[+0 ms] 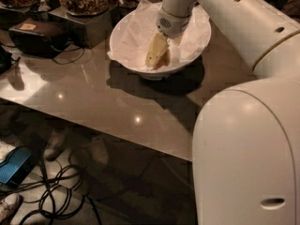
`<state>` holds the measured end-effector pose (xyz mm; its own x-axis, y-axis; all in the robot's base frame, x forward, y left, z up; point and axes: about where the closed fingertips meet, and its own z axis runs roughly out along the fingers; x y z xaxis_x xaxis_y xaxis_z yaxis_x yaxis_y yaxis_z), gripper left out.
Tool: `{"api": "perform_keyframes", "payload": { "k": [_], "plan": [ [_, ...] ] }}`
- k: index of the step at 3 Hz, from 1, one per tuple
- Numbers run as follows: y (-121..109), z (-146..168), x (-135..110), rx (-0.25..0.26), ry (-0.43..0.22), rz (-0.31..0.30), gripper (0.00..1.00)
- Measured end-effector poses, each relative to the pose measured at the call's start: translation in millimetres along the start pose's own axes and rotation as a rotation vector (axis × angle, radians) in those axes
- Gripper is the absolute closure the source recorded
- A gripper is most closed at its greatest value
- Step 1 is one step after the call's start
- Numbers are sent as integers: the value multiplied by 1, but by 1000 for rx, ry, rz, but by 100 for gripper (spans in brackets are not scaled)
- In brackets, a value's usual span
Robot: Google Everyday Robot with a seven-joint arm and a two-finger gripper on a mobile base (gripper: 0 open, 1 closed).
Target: Pick apple from white bowl
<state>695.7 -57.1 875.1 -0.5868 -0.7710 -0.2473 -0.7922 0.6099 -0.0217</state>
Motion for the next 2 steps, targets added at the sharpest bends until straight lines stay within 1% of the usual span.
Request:
{"api": "perform_keyframes", "payload": {
  "k": [1, 2],
  "plan": [
    [0, 9, 1, -20, 8, 1, 16],
    [-1, 21, 2, -57, 1, -3, 34]
  ]
}}
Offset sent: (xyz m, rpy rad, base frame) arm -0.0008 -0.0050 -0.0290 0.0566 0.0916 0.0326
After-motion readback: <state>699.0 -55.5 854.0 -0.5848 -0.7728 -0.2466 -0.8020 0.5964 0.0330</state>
